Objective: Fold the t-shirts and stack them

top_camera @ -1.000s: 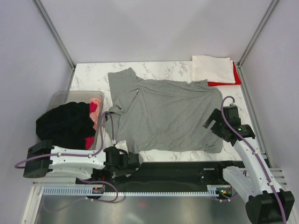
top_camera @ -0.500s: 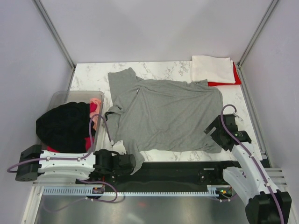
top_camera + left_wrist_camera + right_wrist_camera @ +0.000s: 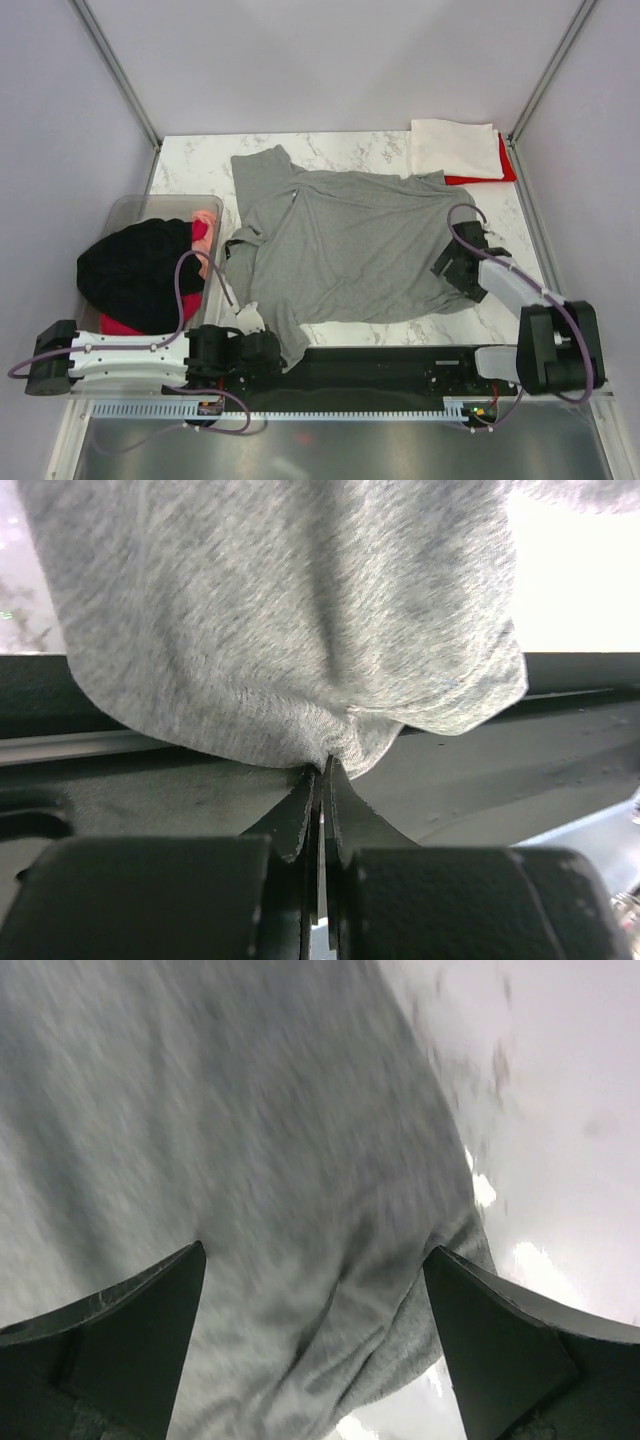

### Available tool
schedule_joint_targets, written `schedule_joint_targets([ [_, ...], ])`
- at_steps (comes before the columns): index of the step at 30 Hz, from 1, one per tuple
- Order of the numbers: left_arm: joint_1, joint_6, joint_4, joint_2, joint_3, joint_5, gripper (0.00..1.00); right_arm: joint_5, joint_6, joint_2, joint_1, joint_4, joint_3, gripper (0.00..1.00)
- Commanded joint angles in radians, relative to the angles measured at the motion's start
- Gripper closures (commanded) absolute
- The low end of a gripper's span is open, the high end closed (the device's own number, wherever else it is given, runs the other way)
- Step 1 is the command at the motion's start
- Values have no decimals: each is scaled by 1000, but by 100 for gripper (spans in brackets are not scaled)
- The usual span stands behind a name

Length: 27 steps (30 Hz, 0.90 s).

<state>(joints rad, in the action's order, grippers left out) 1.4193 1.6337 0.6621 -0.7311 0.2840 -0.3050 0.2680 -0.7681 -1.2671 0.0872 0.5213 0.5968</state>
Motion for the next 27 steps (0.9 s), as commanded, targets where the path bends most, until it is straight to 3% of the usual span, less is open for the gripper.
schedule_joint_targets([
  [1,-16,12,-50,19,-55,-71,98,22,124,-148,-52,-147,92,2],
  [5,-22,3,-58,26,-66,-69,98,36,167,-183,-63,-55,222,2],
  [8,-25,-3,-62,16,-62,-68,98,40,129,-68,-63,26,207,2],
  [14,-29,-11,-71,13,-65,-65,98,65,1,328,-63,146,69,2],
  [16,-29,-12,-73,13,-65,-65,98,60,-42,374,-61,170,29,5],
  [18,-31,-17,-75,15,-63,-62,98,59,-83,400,-63,171,-32,9],
  [22,-33,-20,-73,25,-71,-62,98,54,-131,365,-61,131,-84,25],
  [27,-31,-20,-75,61,-83,-60,98,118,-117,295,-70,17,-80,29],
])
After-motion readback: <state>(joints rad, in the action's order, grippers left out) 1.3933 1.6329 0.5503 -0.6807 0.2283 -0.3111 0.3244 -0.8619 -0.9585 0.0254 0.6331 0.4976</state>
